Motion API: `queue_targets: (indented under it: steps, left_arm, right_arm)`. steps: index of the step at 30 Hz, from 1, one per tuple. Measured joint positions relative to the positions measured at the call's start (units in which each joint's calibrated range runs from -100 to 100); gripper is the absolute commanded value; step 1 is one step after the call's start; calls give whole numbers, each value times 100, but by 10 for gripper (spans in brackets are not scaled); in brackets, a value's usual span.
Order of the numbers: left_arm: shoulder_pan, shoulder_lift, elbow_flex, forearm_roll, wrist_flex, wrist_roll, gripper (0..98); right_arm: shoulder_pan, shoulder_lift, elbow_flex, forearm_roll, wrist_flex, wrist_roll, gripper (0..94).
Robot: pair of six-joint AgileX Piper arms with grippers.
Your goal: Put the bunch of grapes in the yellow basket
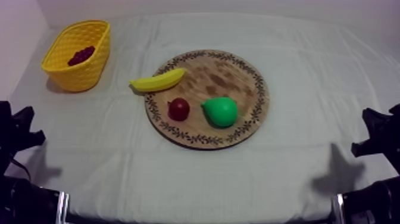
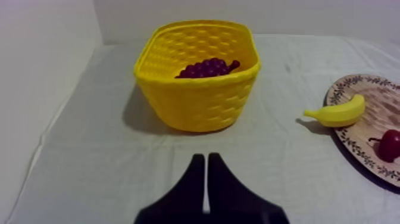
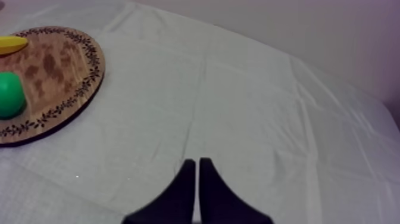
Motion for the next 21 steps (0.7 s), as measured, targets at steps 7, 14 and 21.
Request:
queue_targets:
  steps: [7, 14, 21]
  left_arm:
    - [82, -8, 7, -40, -4, -13, 0]
    - [254, -28, 17, -56, -4, 319, 1]
    - [341, -35, 21, -56, -4, 168, 1]
  right_arm:
    - [0, 0, 0, 0, 0, 3, 2]
    - [0, 0, 0, 0, 0, 2, 2]
    - [0, 0, 0, 0, 0, 2, 2]
